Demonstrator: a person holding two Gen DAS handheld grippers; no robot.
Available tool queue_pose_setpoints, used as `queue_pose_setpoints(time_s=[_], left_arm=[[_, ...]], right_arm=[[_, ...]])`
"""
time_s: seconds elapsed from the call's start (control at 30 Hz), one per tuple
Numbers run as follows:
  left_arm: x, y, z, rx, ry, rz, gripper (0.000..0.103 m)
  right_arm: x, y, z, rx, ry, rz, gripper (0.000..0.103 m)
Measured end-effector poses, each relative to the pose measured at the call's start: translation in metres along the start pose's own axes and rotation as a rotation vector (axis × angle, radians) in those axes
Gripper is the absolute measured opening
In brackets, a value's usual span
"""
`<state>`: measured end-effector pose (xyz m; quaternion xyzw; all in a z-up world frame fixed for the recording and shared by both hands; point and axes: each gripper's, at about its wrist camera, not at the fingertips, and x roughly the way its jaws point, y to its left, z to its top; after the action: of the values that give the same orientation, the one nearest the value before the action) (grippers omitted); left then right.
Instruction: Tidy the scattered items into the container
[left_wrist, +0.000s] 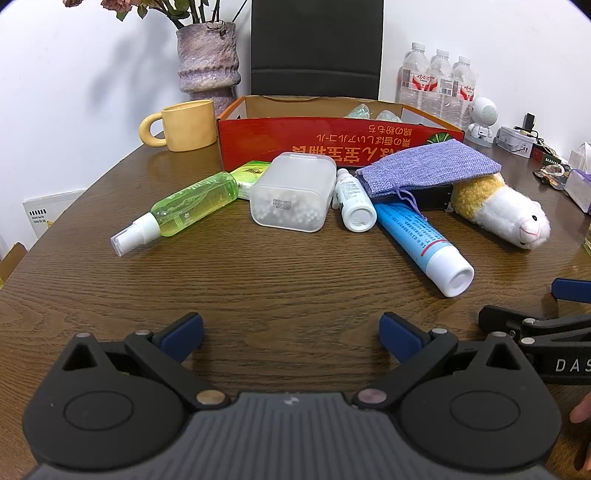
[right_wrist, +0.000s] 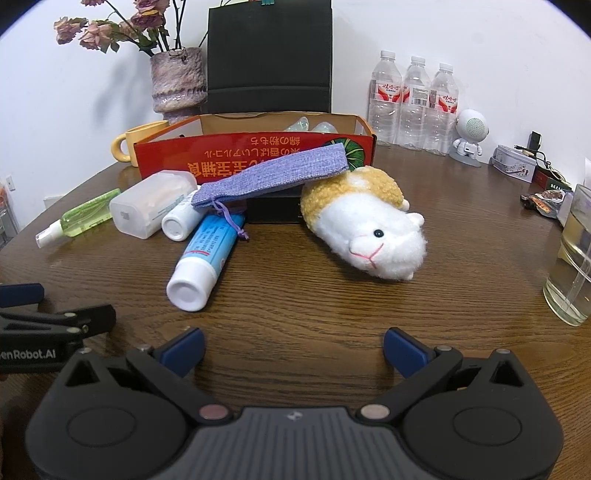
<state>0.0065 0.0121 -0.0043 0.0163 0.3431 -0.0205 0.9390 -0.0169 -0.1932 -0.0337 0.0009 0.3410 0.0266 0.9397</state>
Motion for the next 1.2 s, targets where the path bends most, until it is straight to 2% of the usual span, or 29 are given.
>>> queue_pose_setpoints(time_s=[1.1, 1.2], left_arm=[[-0.0001, -0.0011, -0.0002, -0.001, 0.0, 0.001, 0.103], [-0.0021, -0.0007, -0.0002, 0.016, -0.007, -0.008, 0.103]], right_arm=[[-0.0008, -0.0019, -0.0004, 0.001, -0.001, 0.006, 0.103], [-0.0059, -0.0035, 0.0021, 0.01, 0.004, 0.03, 0.102]])
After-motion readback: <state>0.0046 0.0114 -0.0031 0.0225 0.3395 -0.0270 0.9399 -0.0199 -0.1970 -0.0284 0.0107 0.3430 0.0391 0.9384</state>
